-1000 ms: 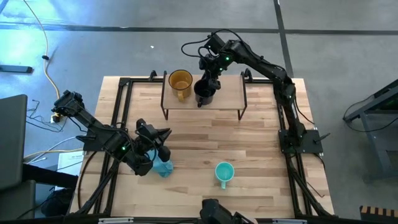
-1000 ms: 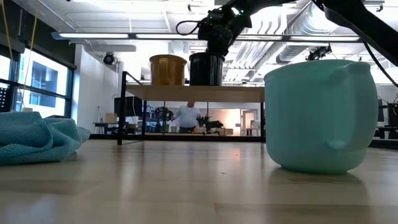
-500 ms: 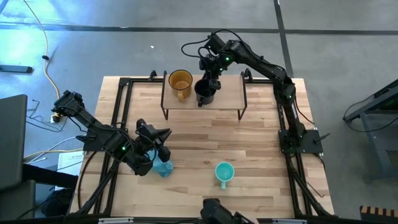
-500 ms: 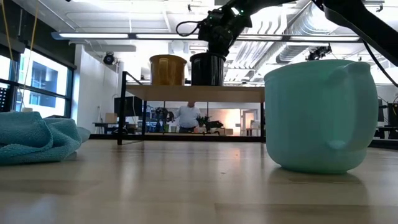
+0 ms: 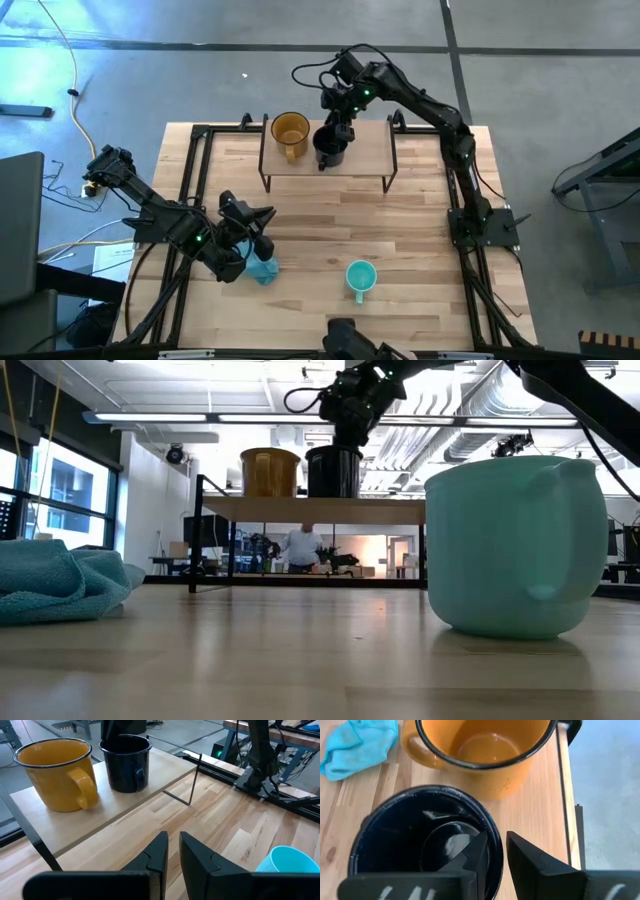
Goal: Stack small to large cups/mugs on shelf
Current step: Put the black cup on the shelf
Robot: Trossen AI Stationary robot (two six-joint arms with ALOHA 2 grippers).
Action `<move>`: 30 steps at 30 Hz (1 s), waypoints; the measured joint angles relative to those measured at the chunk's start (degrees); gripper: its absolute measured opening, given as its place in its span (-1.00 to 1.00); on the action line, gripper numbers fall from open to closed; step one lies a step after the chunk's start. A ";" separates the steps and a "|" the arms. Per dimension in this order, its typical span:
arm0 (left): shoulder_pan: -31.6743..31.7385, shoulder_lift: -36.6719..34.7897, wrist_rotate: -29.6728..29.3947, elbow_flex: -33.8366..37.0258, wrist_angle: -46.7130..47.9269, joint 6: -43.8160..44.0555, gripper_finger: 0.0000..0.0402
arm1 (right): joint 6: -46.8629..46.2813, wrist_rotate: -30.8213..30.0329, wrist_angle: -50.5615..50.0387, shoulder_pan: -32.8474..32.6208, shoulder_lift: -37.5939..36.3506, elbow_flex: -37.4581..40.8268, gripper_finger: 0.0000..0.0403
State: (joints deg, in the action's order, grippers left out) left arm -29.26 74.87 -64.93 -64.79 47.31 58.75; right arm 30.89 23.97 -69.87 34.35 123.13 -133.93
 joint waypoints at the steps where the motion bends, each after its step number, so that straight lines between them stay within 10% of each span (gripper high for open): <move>1: 0.00 0.00 0.00 0.00 0.00 -0.02 -0.81 | -0.27 0.00 -0.05 0.00 0.00 -0.33 -0.68; 30: 0.00 0.00 1.07 0.00 -0.03 -0.49 -0.81 | -1.92 -1.67 -6.10 0.50 -0.09 -1.00 -0.96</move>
State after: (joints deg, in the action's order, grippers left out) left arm -29.26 74.87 -63.86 -64.79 47.27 58.26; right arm 28.97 22.29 -75.97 34.85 123.04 -134.93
